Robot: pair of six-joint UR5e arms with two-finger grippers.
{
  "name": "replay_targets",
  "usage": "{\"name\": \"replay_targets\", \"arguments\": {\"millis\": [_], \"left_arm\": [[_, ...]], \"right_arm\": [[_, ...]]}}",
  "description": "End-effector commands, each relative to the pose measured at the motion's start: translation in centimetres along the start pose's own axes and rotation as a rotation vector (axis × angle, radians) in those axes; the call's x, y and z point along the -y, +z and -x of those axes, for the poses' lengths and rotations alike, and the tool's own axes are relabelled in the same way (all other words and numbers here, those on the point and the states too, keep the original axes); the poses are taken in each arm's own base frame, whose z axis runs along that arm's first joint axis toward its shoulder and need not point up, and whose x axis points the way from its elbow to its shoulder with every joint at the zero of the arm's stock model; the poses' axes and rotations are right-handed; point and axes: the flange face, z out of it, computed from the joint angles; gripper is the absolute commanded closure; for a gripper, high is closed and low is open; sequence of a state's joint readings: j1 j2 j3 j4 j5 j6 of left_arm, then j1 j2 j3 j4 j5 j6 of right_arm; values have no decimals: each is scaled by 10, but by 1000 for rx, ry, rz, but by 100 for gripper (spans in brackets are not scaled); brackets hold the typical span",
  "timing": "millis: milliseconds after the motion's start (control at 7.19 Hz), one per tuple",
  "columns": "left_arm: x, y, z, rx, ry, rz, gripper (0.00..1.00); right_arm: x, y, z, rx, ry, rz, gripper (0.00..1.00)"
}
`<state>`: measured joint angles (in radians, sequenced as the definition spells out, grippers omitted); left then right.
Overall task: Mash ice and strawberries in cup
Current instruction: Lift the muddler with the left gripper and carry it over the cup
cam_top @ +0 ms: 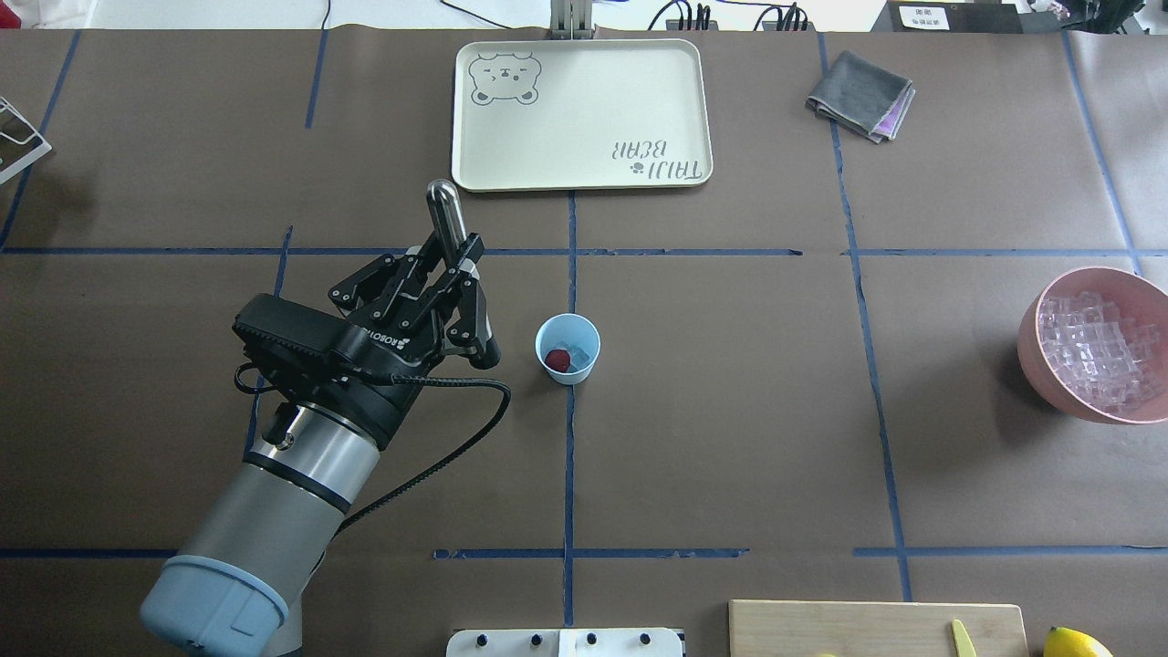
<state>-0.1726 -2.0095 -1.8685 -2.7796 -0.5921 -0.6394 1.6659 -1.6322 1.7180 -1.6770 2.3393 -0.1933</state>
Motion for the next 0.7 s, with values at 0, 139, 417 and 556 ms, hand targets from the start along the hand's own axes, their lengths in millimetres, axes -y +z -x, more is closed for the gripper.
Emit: {"name": "replay_targets", "arguments": {"millis": [0,139,417,556], "left_arm": [[-26,15,-10,-13,-17,-5,100],[-30,17,-12,-11,-12,-3,100],[-40,29,-26,-10,-14,-5,100],[-48,32,-25,-14,-23,-10,100]], "right_arm": [[0,0,0,0,0,0,1],[0,0,0,0,0,0,1],[0,0,1,0,-1,1,1],[0,0,1,0,-1,1,1]]}}
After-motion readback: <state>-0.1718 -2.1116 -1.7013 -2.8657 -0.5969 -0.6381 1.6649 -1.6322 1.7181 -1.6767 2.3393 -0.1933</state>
